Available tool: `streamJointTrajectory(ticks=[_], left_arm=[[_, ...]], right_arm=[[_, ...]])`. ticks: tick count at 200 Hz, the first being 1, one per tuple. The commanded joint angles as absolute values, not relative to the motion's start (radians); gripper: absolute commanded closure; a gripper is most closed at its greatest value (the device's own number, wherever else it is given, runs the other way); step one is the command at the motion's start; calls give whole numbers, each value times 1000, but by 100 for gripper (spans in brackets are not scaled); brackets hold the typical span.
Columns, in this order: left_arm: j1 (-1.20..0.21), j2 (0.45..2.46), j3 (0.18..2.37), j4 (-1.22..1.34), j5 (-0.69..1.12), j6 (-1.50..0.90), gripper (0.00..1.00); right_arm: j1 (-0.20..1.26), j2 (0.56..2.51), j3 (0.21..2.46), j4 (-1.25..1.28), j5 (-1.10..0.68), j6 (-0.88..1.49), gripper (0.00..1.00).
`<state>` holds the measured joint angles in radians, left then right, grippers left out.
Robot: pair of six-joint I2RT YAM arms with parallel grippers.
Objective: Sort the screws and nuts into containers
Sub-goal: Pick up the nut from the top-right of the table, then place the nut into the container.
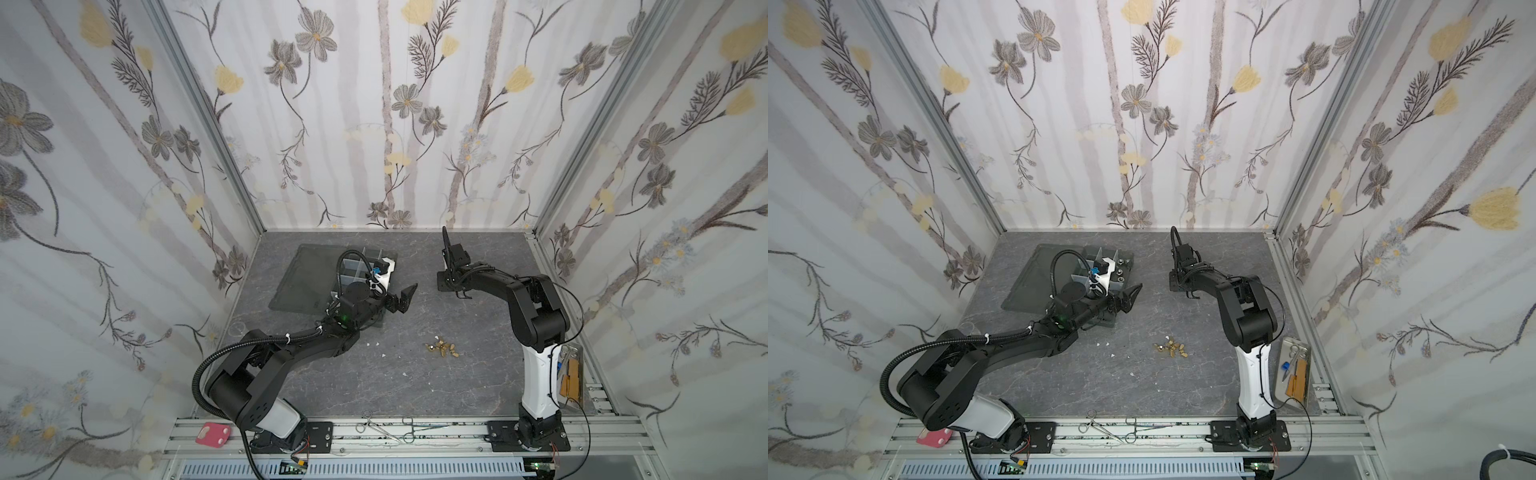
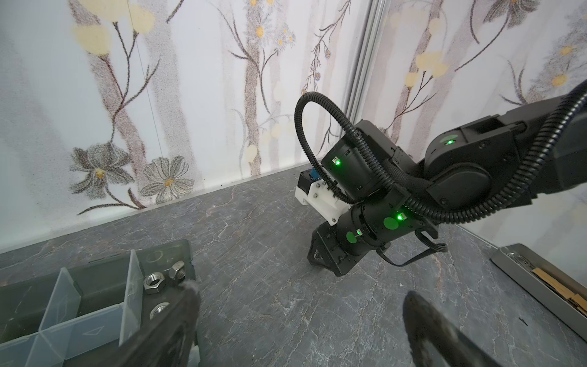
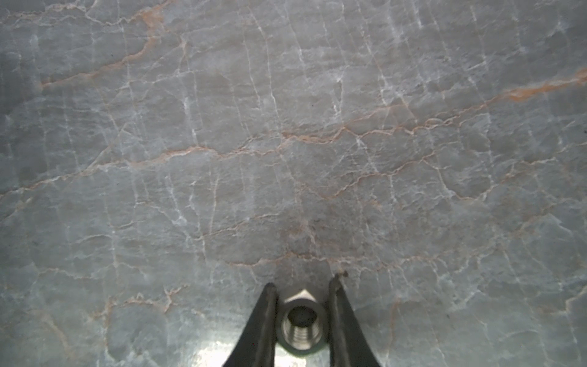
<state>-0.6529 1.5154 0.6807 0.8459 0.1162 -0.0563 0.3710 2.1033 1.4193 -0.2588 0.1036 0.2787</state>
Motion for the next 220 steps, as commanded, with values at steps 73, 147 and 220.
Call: streamJointTrajectory(ticks=[73,147,220], left_arm=[[-559,1413,552,1006,-23,-203,0],[-493,1306,486,853,-324,-269,0],[-491,1278,511,787,-291,-215,0]], right_arm=[[455,2026,1504,-210,-59,233,81],[590,2225,1804,-188,-226,237,81],[600,2374,2007,-259,-169,255,53]])
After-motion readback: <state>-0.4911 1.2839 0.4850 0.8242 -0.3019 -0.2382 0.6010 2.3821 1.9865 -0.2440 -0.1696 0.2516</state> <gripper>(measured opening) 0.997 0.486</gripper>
